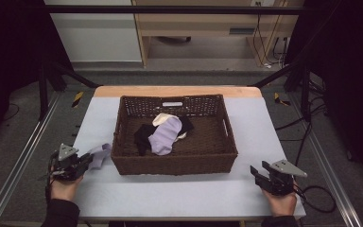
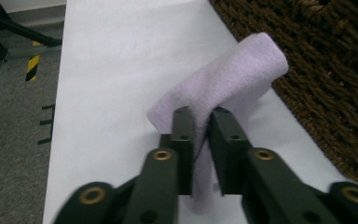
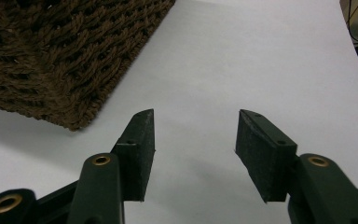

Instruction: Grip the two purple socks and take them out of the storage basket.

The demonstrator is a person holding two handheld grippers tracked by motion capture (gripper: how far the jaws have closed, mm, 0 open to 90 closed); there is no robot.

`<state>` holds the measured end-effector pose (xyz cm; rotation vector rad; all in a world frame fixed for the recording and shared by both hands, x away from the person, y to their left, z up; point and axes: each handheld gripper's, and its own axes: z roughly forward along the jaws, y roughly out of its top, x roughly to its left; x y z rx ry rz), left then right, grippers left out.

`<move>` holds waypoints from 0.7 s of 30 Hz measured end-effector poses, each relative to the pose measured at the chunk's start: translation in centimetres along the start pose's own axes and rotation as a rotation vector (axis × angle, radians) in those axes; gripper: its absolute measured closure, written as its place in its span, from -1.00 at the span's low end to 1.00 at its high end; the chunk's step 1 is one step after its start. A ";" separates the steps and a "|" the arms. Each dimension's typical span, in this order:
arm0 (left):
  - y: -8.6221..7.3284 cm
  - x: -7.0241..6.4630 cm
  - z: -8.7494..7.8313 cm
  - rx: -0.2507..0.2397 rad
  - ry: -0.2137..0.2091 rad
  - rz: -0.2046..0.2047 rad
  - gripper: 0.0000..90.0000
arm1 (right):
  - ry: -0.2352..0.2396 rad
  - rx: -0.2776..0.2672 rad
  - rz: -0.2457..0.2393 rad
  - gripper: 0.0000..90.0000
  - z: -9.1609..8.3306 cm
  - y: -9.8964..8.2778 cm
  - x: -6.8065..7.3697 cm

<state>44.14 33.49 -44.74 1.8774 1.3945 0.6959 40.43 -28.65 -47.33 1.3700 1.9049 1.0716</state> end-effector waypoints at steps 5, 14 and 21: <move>0.1 0.2 0.0 -0.024 0.023 -0.034 0.24 | -0.006 -0.004 -0.013 0.03 0.1 0.0 -0.1; 1.4 -0.4 -1.9 -0.116 0.051 -0.046 -0.12 | -0.007 -0.004 -0.011 0.02 0.1 0.0 -0.1; 3.0 -1.7 -3.6 -0.171 0.057 -0.050 -0.18 | -0.006 -0.006 -0.009 0.02 0.1 0.0 -0.1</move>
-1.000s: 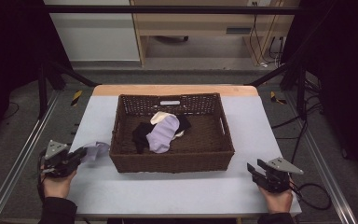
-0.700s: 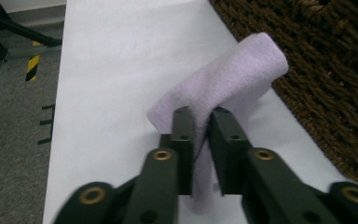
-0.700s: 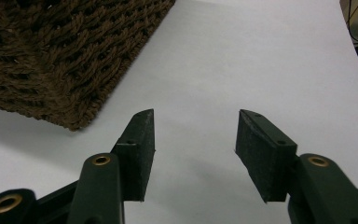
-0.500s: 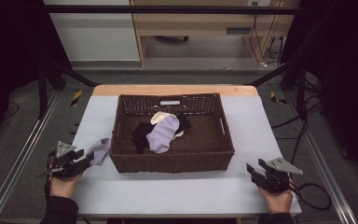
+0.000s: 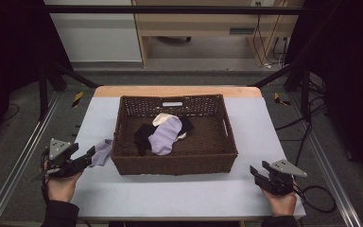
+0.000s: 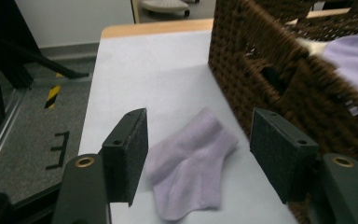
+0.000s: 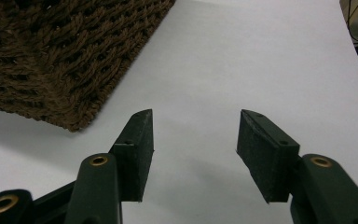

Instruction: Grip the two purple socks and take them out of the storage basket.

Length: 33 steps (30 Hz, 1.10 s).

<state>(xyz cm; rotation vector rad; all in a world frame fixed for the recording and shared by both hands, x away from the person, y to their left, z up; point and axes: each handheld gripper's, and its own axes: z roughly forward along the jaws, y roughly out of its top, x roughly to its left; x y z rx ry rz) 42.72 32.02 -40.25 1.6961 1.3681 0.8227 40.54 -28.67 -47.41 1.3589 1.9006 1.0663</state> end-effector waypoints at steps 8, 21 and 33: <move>2.2 -2.1 -1.1 -0.053 -0.021 0.036 -0.17 | 0.000 -0.003 0.013 0.02 -0.1 0.1 -0.1; 6.9 -5.1 -0.4 -0.120 -0.073 0.067 -0.03 | -0.003 -0.005 0.017 0.03 -0.1 0.1 -0.1; 11.4 -9.3 2.1 -0.133 -0.130 0.143 0.08 | 0.003 -0.006 0.022 0.04 -0.1 0.2 -0.1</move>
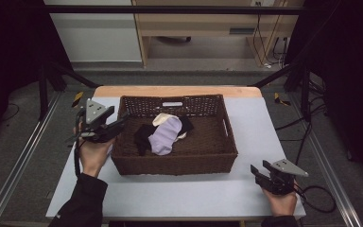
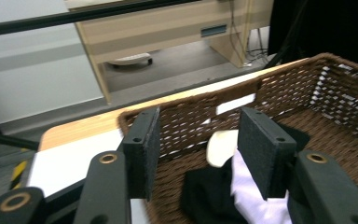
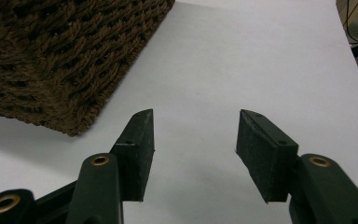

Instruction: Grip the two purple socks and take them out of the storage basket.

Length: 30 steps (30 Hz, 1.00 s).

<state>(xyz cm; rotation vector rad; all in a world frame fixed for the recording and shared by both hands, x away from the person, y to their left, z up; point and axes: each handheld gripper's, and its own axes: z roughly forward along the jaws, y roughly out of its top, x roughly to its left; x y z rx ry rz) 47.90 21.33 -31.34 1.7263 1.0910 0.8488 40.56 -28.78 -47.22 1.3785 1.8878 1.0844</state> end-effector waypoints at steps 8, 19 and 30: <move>1.3 -1.9 3.0 0.009 -0.017 0.001 0.10 | 0.003 -0.001 0.001 0.04 0.1 0.0 0.0; 1.2 -2.9 7.7 0.076 -0.071 -0.010 0.09 | 0.005 -0.006 -0.002 0.05 0.1 0.0 -0.1; -1.4 -4.3 12.1 0.181 -0.111 0.039 0.21 | 0.012 -0.003 0.003 0.06 0.1 0.1 -0.1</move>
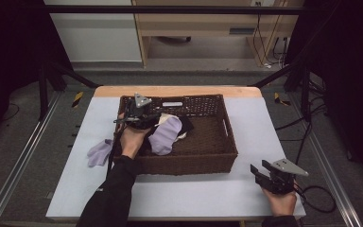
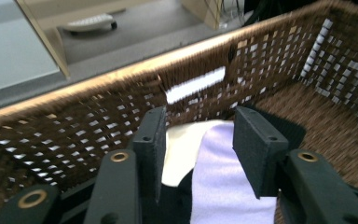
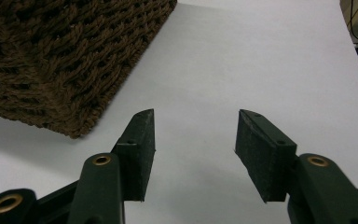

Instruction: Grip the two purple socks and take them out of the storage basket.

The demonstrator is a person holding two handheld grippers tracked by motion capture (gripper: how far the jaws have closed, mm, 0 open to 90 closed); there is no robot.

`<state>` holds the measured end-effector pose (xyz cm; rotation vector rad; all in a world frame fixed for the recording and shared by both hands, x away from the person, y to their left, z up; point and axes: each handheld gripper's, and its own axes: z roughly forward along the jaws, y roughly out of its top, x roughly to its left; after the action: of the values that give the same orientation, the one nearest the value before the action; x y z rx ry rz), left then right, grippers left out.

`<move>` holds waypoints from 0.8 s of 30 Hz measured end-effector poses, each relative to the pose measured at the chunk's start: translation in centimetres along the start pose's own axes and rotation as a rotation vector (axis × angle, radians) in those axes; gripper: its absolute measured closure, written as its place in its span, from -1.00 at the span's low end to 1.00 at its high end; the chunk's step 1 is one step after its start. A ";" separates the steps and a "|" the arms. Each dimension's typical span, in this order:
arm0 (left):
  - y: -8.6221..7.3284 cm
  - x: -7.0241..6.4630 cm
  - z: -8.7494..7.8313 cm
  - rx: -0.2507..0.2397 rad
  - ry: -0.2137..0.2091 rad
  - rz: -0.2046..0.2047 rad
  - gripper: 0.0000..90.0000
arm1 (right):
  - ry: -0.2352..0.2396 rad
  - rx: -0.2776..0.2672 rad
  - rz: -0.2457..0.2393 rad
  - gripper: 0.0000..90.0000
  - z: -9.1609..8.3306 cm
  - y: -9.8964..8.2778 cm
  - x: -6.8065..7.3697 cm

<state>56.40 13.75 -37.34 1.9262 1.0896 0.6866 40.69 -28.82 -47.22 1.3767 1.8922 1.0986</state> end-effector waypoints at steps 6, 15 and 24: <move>-0.4 0.3 1.4 0.058 -0.032 -0.026 0.25 | -0.001 0.001 -0.006 0.07 0.0 0.0 0.0; -1.2 0.0 2.6 0.183 -0.024 0.051 0.28 | -0.003 0.003 -0.016 0.08 0.1 -0.1 0.0; -1.7 -0.2 3.4 0.264 -0.081 0.041 0.22 | 0.000 0.007 -0.015 0.09 0.1 -0.1 0.0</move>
<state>58.14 12.78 -40.65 2.1852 1.1382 0.5013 40.73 -28.76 -47.33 1.3642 1.9051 1.0860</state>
